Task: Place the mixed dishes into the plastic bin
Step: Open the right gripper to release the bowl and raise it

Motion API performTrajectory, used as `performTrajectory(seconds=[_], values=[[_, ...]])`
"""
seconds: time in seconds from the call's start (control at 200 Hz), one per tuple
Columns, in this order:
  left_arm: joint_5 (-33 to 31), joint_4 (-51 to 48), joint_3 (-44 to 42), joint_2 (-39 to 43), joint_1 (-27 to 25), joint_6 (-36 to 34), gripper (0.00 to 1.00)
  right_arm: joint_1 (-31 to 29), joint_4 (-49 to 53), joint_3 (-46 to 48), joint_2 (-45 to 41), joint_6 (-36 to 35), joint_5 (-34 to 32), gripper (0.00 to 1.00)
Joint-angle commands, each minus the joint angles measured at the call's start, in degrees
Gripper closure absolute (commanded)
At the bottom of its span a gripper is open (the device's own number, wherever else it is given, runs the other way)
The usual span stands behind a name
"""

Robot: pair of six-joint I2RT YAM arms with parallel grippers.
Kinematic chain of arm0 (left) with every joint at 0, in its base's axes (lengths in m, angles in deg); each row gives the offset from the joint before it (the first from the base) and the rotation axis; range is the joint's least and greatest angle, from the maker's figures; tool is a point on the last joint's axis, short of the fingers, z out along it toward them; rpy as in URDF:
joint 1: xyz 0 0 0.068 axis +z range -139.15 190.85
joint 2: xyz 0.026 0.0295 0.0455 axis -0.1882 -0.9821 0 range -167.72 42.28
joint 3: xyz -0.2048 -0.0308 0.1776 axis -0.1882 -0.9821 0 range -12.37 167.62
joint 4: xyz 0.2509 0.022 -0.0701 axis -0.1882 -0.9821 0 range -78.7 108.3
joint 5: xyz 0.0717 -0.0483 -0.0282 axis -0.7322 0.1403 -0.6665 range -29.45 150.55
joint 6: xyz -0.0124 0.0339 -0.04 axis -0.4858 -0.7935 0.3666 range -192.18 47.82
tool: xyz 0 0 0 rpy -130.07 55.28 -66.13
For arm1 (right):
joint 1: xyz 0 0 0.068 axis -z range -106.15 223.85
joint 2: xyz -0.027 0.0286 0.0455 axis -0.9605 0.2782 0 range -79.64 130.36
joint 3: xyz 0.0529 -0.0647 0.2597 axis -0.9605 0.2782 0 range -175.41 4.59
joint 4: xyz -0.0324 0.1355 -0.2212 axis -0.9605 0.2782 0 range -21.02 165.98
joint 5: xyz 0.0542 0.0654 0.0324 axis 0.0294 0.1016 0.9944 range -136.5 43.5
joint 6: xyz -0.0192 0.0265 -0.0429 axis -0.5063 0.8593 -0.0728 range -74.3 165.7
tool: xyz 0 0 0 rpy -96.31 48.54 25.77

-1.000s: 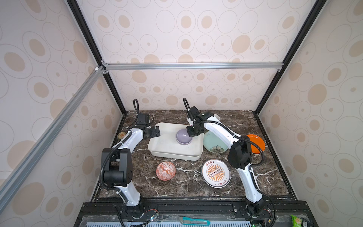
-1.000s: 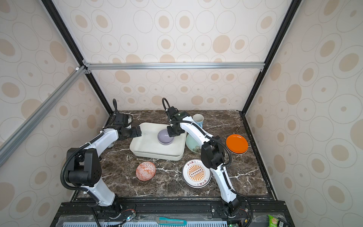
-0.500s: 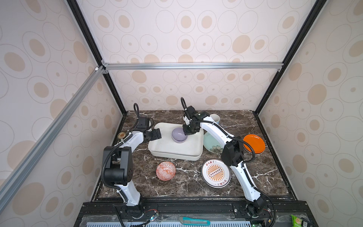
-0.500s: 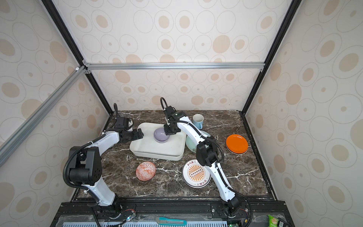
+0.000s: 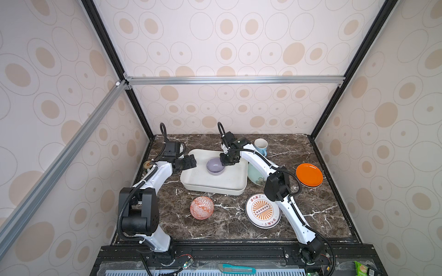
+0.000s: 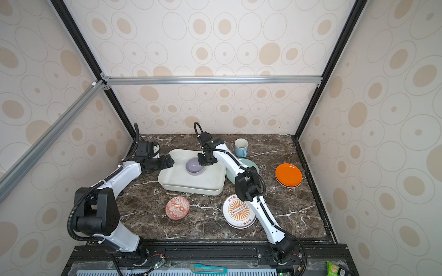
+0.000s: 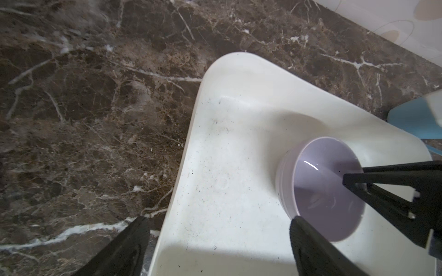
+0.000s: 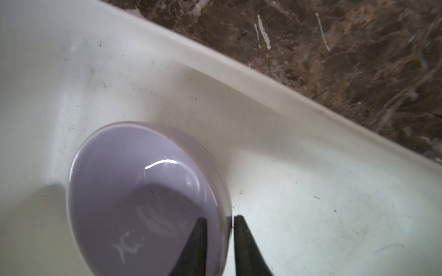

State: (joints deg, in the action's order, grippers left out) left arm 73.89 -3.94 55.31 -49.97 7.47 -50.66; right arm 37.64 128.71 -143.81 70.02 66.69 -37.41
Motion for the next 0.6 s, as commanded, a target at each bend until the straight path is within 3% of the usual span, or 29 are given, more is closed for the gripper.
performTrajectory(seconds=[0.0, 0.375, 0.465, 0.595], values=[[-1.11, -4.05, 4.54, 1.5, -2.22, -2.07, 0.08, -0.68, 0.05, 0.07, -2.41, -0.21, 0.35, 0.7], [-3.01, -6.42, 10.78, -3.76, -12.34, -1.56, 0.12, -0.5, -2.05, 11.01, -13.65, -2.46, -2.88, 0.52], [-4.05, -6.5, 11.33, -5.74, -13.77, -1.26, 0.13, -0.32, -2.29, 16.1, -17.93, -2.95, -5.21, 0.43], [-6.05, -7.11, 12.36, -8.52, -15.35, -1.15, 0.14, 0.1, -5.98, 28.22, -25.74, -3.23, -7.78, 0.41]])
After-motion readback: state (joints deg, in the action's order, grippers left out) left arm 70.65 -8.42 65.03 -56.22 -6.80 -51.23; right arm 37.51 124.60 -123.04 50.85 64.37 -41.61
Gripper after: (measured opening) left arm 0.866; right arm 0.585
